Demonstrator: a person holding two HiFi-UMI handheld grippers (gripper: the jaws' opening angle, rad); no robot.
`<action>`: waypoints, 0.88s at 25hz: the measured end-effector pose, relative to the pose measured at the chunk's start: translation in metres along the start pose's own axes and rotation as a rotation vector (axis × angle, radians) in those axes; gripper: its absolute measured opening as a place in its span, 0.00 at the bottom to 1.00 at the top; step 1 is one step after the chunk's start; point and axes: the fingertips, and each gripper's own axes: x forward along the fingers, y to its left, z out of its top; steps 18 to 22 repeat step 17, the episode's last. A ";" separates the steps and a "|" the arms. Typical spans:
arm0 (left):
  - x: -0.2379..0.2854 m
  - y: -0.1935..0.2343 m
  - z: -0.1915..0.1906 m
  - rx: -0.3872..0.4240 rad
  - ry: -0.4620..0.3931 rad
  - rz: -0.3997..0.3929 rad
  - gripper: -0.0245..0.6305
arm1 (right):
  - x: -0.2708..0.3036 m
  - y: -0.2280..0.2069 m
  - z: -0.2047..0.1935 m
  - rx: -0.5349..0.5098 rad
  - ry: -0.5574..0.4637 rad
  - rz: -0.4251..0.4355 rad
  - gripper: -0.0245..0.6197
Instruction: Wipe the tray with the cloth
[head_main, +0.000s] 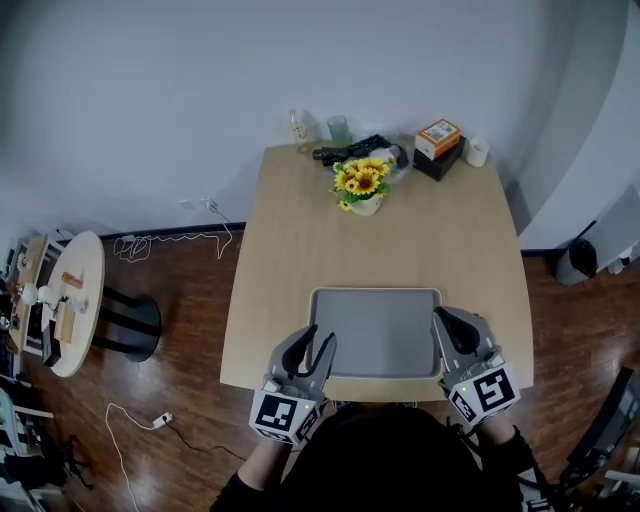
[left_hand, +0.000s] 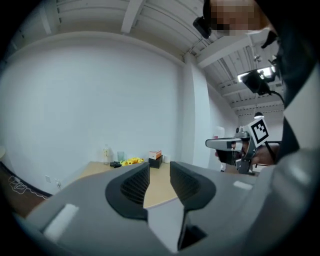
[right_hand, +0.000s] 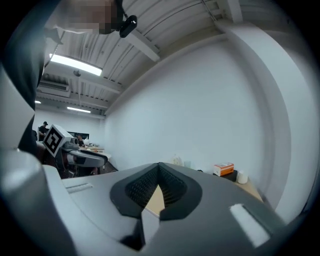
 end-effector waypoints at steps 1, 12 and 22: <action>-0.001 -0.002 0.006 0.020 -0.016 -0.001 0.20 | 0.003 0.005 -0.001 -0.009 0.005 0.009 0.04; -0.004 -0.008 -0.001 0.036 0.017 -0.005 0.20 | 0.007 0.014 -0.005 -0.081 0.019 0.019 0.04; -0.003 -0.012 -0.002 0.042 0.028 -0.003 0.20 | 0.005 0.017 -0.008 -0.112 0.028 0.022 0.04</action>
